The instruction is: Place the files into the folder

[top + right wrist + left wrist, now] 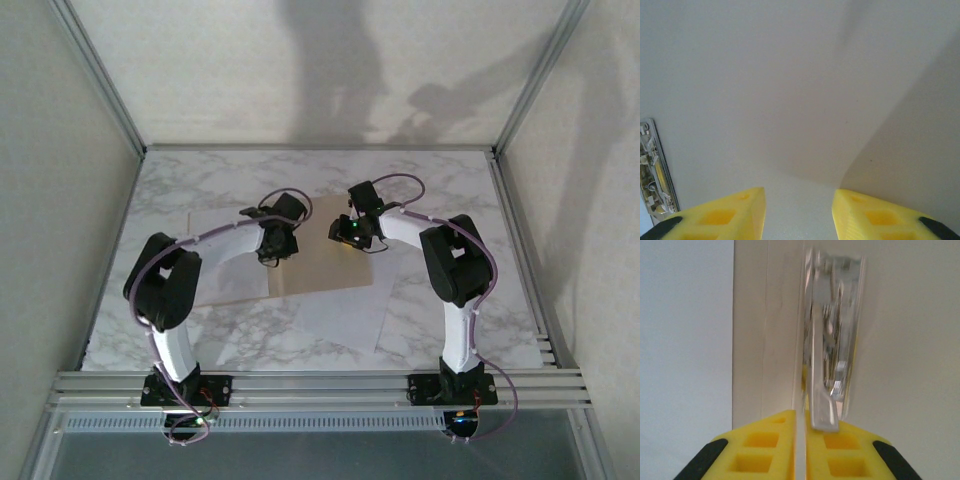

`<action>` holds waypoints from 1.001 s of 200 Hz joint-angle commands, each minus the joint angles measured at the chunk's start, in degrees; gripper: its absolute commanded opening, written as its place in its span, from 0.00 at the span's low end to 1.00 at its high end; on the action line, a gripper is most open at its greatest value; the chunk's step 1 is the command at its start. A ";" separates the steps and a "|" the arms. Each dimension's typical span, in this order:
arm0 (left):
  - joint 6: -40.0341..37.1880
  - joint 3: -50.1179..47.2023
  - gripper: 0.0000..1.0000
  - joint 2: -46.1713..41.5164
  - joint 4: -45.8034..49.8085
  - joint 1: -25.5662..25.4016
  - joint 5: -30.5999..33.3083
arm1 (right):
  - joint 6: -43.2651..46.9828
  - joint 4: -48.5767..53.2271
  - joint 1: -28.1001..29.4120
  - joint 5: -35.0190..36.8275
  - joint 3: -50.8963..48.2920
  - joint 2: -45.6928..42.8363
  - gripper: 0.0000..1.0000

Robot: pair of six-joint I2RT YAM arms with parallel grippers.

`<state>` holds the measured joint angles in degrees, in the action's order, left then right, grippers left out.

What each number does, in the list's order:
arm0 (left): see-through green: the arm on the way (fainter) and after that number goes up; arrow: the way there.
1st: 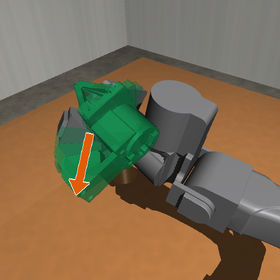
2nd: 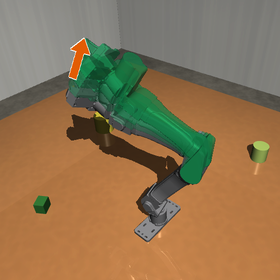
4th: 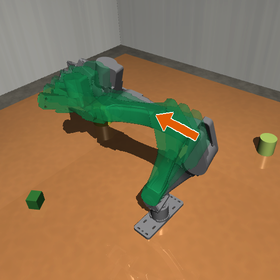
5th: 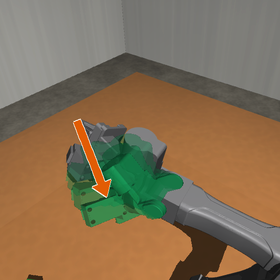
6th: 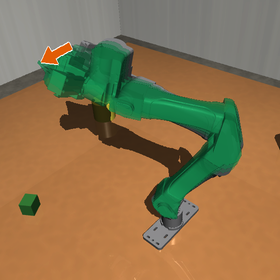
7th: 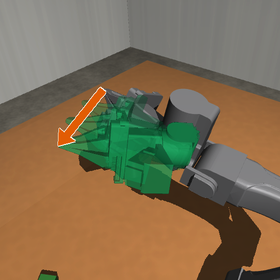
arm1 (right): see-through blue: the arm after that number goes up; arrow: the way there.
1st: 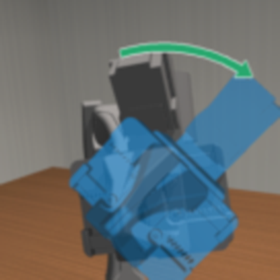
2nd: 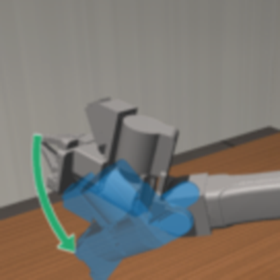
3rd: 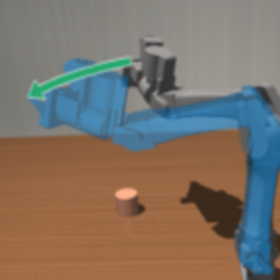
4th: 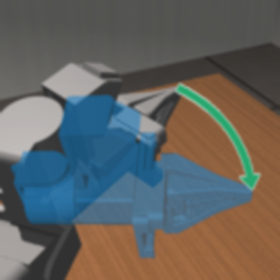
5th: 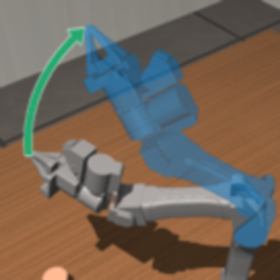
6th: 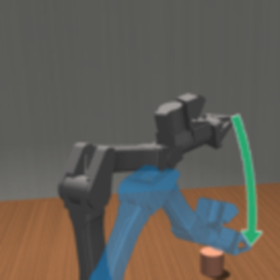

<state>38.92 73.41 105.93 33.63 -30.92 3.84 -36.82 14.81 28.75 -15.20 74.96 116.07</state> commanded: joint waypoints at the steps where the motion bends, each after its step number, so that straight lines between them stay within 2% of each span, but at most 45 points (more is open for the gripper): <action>1: -3.17 6.62 0.14 3.36 1.75 2.89 2.47 | 0.48 4.43 0.90 -0.36 -0.46 2.84 0.41; 49: -5.48 17.14 0.14 9.30 4.51 6.13 1.67 | 1.01 3.84 0.87 -0.29 -0.86 1.82 0.42; 78: -6.04 19.52 0.16 8.31 5.22 6.37 0.78 | 3.05 5.37 0.80 -0.36 2.17 1.16 0.44; 121: -5.44 19.31 0.32 3.30 5.53 6.31 -1.38 | 3.33 9.42 0.23 -4.25 6.93 -0.60 0.50; 153: -5.04 16.08 0.49 -2.77 4.69 5.70 -3.34 | 3.12 14.74 0.08 -4.23 9.22 -6.33 0.55; 200: -2.70 7.94 0.58 -10.93 1.82 1.91 -5.08 | -0.92 18.94 0.14 -4.19 3.44 -19.14 0.58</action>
<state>34.63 85.95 98.45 36.23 -26.72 0.58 -35.14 29.74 28.91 -18.24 81.38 104.90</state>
